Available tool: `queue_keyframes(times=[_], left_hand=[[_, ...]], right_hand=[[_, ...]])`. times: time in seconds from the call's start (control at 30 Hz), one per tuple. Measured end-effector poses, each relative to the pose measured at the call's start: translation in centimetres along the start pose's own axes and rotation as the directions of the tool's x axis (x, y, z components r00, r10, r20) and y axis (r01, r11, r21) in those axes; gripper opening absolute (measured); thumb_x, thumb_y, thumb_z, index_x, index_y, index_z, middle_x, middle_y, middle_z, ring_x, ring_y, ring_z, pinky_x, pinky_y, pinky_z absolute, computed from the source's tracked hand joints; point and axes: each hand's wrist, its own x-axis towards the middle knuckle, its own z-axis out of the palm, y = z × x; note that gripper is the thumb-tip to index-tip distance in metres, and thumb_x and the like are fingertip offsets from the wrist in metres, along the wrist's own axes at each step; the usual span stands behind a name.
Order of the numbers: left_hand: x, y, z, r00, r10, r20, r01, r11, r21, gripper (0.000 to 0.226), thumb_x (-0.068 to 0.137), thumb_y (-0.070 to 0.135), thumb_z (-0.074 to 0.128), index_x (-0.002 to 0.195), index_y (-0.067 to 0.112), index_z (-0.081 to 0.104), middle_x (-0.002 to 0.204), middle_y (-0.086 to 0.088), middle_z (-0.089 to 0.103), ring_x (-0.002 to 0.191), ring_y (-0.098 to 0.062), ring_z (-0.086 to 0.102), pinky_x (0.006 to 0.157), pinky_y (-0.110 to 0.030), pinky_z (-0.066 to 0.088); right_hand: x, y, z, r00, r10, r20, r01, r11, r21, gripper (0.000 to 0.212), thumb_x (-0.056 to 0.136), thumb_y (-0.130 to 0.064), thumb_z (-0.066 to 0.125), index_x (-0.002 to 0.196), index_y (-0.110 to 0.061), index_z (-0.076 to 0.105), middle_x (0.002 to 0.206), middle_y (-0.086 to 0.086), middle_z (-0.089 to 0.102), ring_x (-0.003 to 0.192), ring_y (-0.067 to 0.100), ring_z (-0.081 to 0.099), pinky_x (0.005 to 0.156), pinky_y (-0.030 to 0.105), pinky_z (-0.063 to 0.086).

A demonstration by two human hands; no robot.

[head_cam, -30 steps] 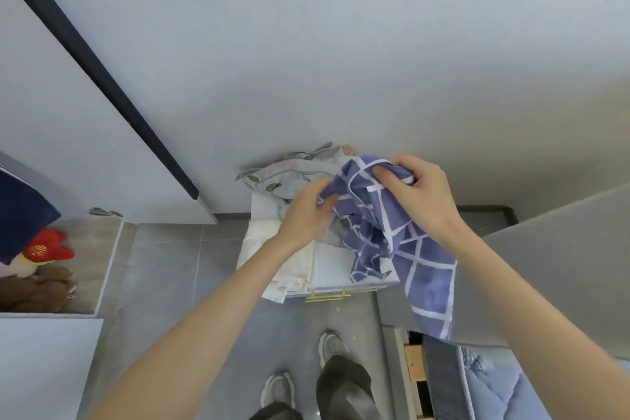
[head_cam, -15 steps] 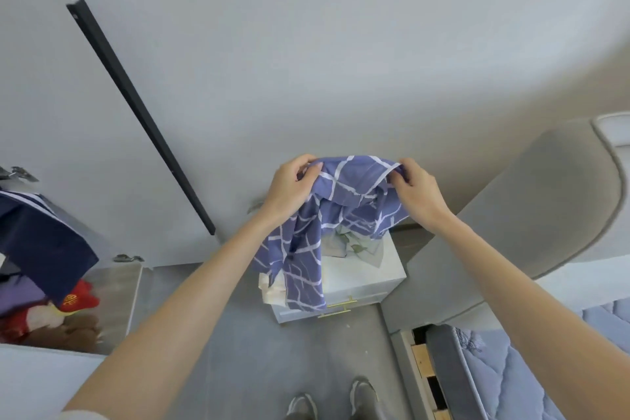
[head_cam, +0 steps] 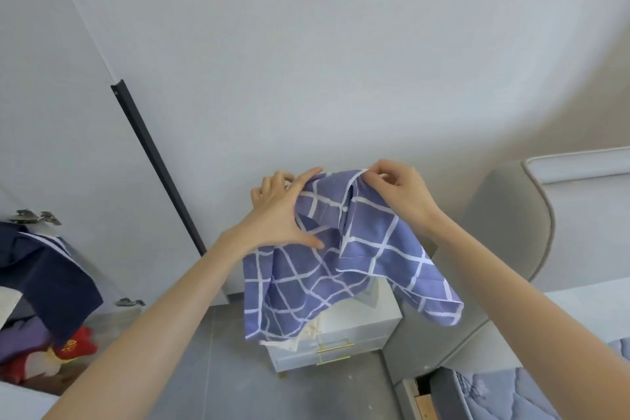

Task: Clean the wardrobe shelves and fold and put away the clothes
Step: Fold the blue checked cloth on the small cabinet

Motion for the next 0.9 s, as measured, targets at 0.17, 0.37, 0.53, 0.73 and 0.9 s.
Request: queue_keyframes(times=[0.17,0.37,0.53,0.73,0.9], left_hand=[[1.0,4.2,-0.6,0.918,0.008,-0.397,-0.108,0.967,-0.230,0.039,0.068,0.039,0.070,0.101,0.040,0.049,0.093,0.017,0.055,0.094,-0.016,0.058,0.085,-0.037,0.047],[1.9,4.5,-3.1,0.857,-0.206,-0.473,-0.175,0.747,-0.641,0.026,0.093,-0.004,0.044,0.102,0.019,0.053,0.075,0.019,0.065,0.065,-0.015,0.054,0.060,-0.023,0.041],[3.6,5.1,-5.1,0.897,-0.157,-0.413,-0.104,0.833,-0.543,0.010,0.093,0.014,0.053,0.090,0.019,0.061,0.082,0.003,0.068,0.077,-0.018,0.063,0.074,-0.038,0.051],[5.1,5.9,-5.8,0.922,-0.251,-0.294,0.068,0.854,-0.517,0.014,0.085,0.031,0.068,0.076,0.023,0.062,0.068,0.001,0.069,0.066,-0.021,0.065,0.064,-0.034,0.048],[5.2,5.7,-5.5,0.938,-0.231,-0.259,0.060,0.843,-0.535,0.018,0.085,0.032,0.068,0.075,0.022,0.058,0.054,0.009,0.064,0.049,-0.004,0.054,0.060,-0.026,0.041]], right_hand=[[1.3,-4.2,-1.8,0.983,-0.143,0.118,0.134,0.988,0.080,0.019,0.097,-0.024,0.056,0.088,-0.011,0.065,0.088,0.012,0.069,0.076,0.011,0.056,0.075,0.027,0.044],[4.3,-3.2,-3.8,0.998,-0.043,0.043,0.042,0.999,0.021,0.019,0.097,-0.030,0.054,0.088,-0.020,0.067,0.084,0.007,0.069,0.073,0.010,0.055,0.075,0.028,0.043],[3.5,-2.0,-2.4,0.986,-0.165,0.022,0.165,0.986,-0.033,0.016,0.088,-0.020,0.067,0.099,-0.031,0.062,0.097,-0.012,0.066,0.078,0.007,0.060,0.076,0.025,0.047],[1.3,-2.4,0.2,0.967,-0.112,0.227,0.108,0.994,0.028,0.057,0.070,-0.032,0.085,0.102,-0.011,0.043,0.101,0.007,0.058,0.087,0.023,0.059,0.073,0.035,0.051],[2.1,-1.0,2.1,0.985,-0.038,0.168,0.027,0.997,0.066,0.024,0.094,-0.026,0.061,0.096,-0.007,0.048,0.078,-0.005,0.056,0.059,0.002,0.053,0.057,0.022,0.042]])
